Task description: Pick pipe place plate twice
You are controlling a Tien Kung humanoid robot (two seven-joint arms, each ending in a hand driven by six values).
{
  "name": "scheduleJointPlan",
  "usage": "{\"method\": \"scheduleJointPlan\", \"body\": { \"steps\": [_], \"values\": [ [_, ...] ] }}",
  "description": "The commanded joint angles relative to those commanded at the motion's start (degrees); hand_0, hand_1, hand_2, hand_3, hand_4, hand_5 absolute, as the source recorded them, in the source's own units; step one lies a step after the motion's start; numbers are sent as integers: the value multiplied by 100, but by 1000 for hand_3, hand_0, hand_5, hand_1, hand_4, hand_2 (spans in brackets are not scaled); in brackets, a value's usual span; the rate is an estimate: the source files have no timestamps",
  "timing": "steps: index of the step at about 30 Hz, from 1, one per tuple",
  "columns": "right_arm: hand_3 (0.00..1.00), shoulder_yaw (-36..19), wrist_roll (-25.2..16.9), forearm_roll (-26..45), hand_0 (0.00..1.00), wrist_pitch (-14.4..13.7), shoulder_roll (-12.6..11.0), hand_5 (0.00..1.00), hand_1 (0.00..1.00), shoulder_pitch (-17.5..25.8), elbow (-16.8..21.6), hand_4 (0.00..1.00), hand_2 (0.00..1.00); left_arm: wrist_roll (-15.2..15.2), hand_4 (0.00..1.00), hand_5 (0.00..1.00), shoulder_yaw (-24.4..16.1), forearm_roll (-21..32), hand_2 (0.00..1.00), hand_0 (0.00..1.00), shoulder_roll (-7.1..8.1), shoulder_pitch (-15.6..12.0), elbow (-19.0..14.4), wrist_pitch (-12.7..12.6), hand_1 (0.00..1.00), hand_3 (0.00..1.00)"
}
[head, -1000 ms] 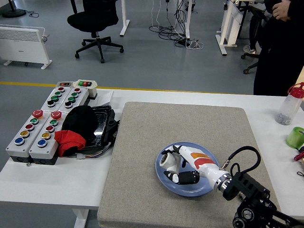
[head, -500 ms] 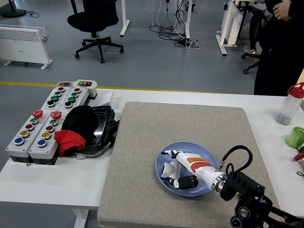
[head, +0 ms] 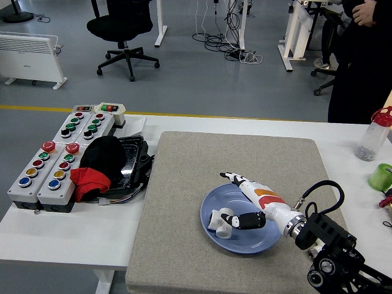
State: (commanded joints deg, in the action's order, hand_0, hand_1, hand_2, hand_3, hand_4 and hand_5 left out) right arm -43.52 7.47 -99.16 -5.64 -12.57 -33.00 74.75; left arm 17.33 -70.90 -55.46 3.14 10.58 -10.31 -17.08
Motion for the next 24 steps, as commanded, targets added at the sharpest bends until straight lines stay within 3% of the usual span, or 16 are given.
{"method": "scheduleJointPlan", "body": {
  "steps": [5, 10, 15, 24],
  "values": [
    [972, -574, 41, -30, 936, 308, -303, 432, 898, 286, 309, 772, 998, -6, 405, 998, 0, 15, 719, 717, 9, 23, 0, 3, 754, 659],
    [953, -1117, -120, -94, 932, 438, -658, 421, 896, 831, 712, 761, 991, -10, 405, 998, -6, 20, 719, 717, 5, 50, 0, -1, 754, 659],
    [946, -1664, -235, -201, 935, 738, -1075, 413, 895, 1404, 1153, 761, 991, -6, 404, 998, -55, -44, 719, 715, 5, 66, 0, 5, 754, 658],
    [936, -2198, -812, -269, 935, 945, -1713, 395, 891, 2445, 1696, 749, 989, -15, 403, 998, -103, -80, 719, 714, 4, 102, 0, 5, 753, 658]
  ]
}}
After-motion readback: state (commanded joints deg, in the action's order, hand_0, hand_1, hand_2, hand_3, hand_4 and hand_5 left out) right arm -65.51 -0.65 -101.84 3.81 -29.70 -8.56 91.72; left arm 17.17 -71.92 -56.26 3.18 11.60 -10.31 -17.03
